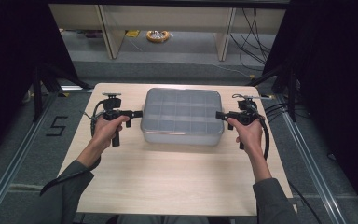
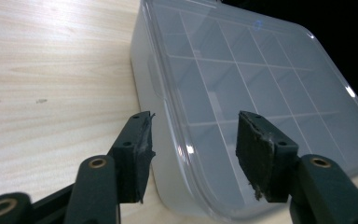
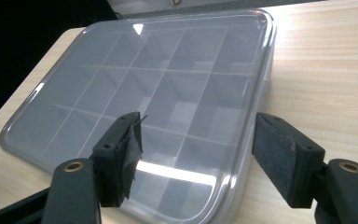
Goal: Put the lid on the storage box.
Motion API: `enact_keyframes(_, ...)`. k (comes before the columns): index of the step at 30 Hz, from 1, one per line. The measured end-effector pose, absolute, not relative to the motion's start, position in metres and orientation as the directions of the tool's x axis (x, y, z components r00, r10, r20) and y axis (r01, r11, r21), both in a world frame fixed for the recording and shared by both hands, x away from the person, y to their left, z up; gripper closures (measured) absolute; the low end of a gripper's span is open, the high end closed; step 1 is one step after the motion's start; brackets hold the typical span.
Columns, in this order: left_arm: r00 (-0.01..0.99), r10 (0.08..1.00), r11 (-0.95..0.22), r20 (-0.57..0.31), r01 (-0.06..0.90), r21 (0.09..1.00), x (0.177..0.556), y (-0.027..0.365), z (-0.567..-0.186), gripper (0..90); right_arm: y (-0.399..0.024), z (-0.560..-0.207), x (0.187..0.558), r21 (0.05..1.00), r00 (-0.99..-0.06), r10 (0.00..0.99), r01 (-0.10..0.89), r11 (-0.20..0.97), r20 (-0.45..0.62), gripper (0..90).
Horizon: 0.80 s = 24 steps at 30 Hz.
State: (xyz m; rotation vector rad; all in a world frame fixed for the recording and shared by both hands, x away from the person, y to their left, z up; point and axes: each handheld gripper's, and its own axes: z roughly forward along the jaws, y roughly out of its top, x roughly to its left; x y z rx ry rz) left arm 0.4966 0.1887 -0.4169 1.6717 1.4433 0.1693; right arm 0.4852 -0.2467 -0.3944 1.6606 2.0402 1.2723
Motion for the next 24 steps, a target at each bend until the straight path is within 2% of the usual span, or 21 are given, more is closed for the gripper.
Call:
enact_keyframes(1, 0.314, 0.849, 0.075, -0.425, 0.724, 0.686, 0.494, 0.189, -0.417, 44.5, -0.243, -0.393, 0.481, 0.707, -0.318, 0.878, 0.706, -0.033, 0.359, 33.7)
enact_keyframes(3, 0.326, 0.847, 0.068, -0.420, 0.717, 0.694, 0.487, 0.190, -0.418, 44.2, -0.245, -0.394, 0.479, 0.731, -0.353, 0.880, 0.682, 0.009, 0.318, 33.6)
enact_keyframes(4, 0.328, 0.842, 0.075, -0.429, 0.716, 0.694, 0.483, 0.191, -0.418, 43.9, -0.241, -0.393, 0.474, 0.714, -0.326, 0.882, 0.700, -0.018, 0.341, 33.6)
enact_keyframes(5, 0.327, 0.839, 0.083, -0.435, 0.713, 0.696, 0.480, 0.190, -0.419, 43.6, -0.242, -0.394, 0.473, 0.733, -0.360, 0.878, 0.680, 0.016, 0.315, 33.5)
enact_keyframes(8, 0.345, 0.834, 0.069, -0.431, 0.709, 0.702, 0.470, 0.191, -0.422, 43.3, -0.237, -0.395, 0.464, 0.725, -0.355, 0.872, 0.689, 0.001, 0.337, 33.5)
enact_keyframes(10, 0.354, 0.830, 0.062, -0.431, 0.710, 0.701, 0.465, 0.190, -0.424, 42.6, -0.238, -0.397, 0.462, 0.740, -0.390, 0.865, 0.671, 0.033, 0.316, 33.5)
enact_keyframes(11, 0.362, 0.825, 0.057, -0.434, 0.710, 0.701, 0.462, 0.190, -0.425, 41.7, -0.235, -0.397, 0.458, 0.728, -0.371, 0.867, 0.686, 0.015, 0.332, 33.4)
enact_keyframes(12, 0.363, 0.825, 0.058, -0.434, 0.709, 0.703, 0.459, 0.190, -0.425, 41.5, -0.236, -0.398, 0.457, 0.744, -0.399, 0.863, 0.667, 0.041, 0.310, 33.3)
enact_keyframes(13, 0.366, 0.824, 0.057, -0.434, 0.707, 0.705, 0.456, 0.190, -0.426, 41.5, -0.234, -0.398, 0.454, 0.731, -0.383, 0.861, 0.682, 0.020, 0.335, 33.3)
enact_keyframes(14, 0.374, 0.819, 0.052, -0.435, 0.707, 0.705, 0.453, 0.190, -0.427, 41.5, -0.235, -0.400, 0.453, 0.746, -0.408, 0.861, 0.664, 0.051, 0.304, 33.2)
enact_keyframes(15, 0.378, 0.817, 0.048, -0.434, 0.707, 0.706, 0.452, 0.190, -0.428, 41.2, -0.231, -0.399, 0.449, 0.730, -0.390, 0.856, 0.683, 0.022, 0.340, 33.2)
enact_keyframes(16, 0.381, 0.818, 0.044, -0.431, 0.706, 0.707, 0.449, 0.189, -0.428, 40.9, -0.233, -0.401, 0.450, 0.747, -0.414, 0.857, 0.663, 0.052, 0.308, 33.2)
enact_keyframes(20, 0.392, 0.817, 0.037, -0.423, 0.697, 0.716, 0.441, 0.189, -0.430, 39.2, -0.227, -0.404, 0.442, 0.730, -0.407, 0.850, 0.682, 0.038, 0.336, 32.9)
enact_keyframes(22, 0.403, 0.814, 0.028, -0.418, 0.691, 0.722, 0.437, 0.189, -0.431, 38.4, -0.227, -0.407, 0.441, 0.746, -0.433, 0.848, 0.663, 0.069, 0.306, 32.6)
enact_keyframes(24, 0.411, 0.814, 0.025, -0.411, 0.682, 0.731, 0.434, 0.189, -0.432, 37.7, -0.226, -0.408, 0.438, 0.744, -0.433, 0.842, 0.665, 0.059, 0.320, 32.5)
